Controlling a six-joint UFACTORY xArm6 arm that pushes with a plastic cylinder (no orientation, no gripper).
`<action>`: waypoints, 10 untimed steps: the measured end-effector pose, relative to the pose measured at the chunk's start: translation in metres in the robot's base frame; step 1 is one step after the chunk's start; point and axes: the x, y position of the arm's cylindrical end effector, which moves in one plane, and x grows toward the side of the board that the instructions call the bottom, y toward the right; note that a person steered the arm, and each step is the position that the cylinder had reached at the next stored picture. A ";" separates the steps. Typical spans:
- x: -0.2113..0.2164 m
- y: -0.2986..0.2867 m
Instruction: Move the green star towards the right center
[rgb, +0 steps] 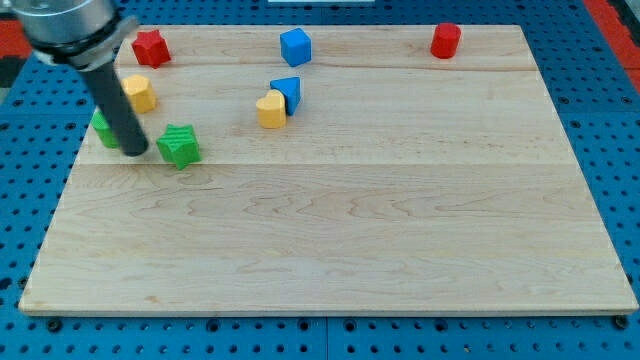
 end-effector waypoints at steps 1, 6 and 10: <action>0.001 0.091; -0.051 0.290; -0.120 0.257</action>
